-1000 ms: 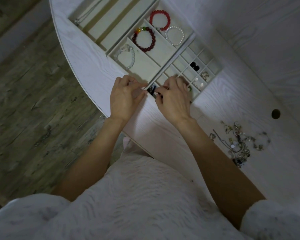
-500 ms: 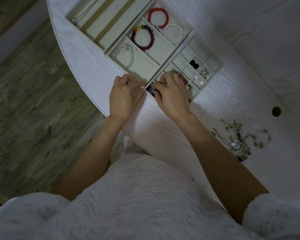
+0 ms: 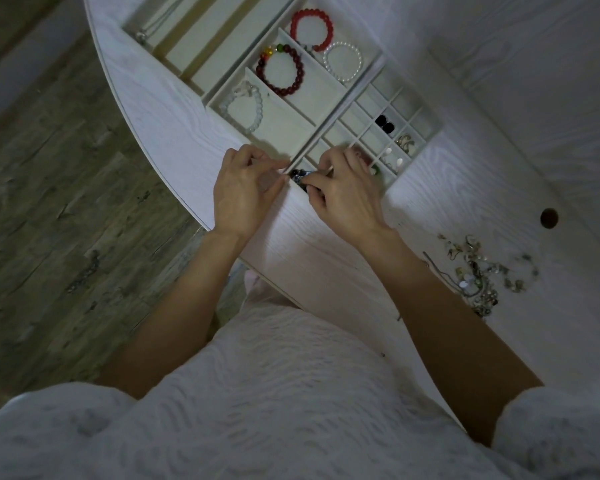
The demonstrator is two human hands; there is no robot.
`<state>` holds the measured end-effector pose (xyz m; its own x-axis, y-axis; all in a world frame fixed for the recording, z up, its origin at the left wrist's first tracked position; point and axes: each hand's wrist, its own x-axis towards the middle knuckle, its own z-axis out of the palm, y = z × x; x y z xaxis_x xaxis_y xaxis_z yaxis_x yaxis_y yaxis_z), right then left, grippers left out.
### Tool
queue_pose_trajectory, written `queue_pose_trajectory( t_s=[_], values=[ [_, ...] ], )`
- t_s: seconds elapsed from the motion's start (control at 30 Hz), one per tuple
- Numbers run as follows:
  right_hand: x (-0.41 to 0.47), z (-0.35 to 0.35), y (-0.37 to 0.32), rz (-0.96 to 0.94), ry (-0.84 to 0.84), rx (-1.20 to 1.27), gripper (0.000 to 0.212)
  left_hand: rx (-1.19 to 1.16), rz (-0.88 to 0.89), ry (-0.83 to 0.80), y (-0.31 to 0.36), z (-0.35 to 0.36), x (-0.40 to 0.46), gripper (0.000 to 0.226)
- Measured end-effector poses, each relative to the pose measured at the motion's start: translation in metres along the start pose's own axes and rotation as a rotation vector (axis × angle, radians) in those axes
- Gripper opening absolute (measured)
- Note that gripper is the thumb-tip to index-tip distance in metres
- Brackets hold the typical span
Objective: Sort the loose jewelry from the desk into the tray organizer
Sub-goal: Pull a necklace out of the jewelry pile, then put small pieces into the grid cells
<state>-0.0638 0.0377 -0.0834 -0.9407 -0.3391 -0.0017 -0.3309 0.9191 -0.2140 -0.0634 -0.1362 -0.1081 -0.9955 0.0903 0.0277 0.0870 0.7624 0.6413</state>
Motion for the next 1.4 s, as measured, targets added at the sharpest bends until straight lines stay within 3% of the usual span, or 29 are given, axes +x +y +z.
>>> queue_pose_trajectory(
  t_s=[0.43, 0.67, 0.83, 0.97, 1.13, 1.23, 1.4],
  values=[
    [-0.005, -0.005, 0.001, 0.05, -0.044, 0.091, 0.023, -0.009, 0.003, -0.03, 0.006, 0.004, -0.01, 0.038],
    [-0.067, -0.035, 0.018, 0.199, 0.164, 0.161, 0.024, 0.058, 0.233, -0.053, 0.03, 0.015, -0.027, 0.038],
    [-0.165, -0.043, 0.049, 0.451, 0.165, 0.096, 0.028, 0.162, 0.375, -0.183, 0.06, 0.04, -0.037, 0.042],
    [-0.231, -0.036, 0.064, 0.901, 0.129, 0.168, 0.034, 0.273, 0.412, -0.313, 0.073, 0.049, -0.033, 0.05],
    [-0.263, -0.016, 0.083, 1.176, -0.032, 0.079, 0.046, 0.352, 0.426, -0.33, 0.077, 0.047, -0.031, 0.04],
    [-0.266, -0.008, 0.079, 1.171, 0.078, 0.147, 0.044, 0.331, 0.443, -0.294, 0.074, 0.048, -0.03, 0.036],
    [-0.253, -0.001, 0.071, 0.967, 0.149, 0.354, 0.038, 0.308, 0.427, -0.277, 0.075, 0.052, -0.034, 0.028]
  ],
)
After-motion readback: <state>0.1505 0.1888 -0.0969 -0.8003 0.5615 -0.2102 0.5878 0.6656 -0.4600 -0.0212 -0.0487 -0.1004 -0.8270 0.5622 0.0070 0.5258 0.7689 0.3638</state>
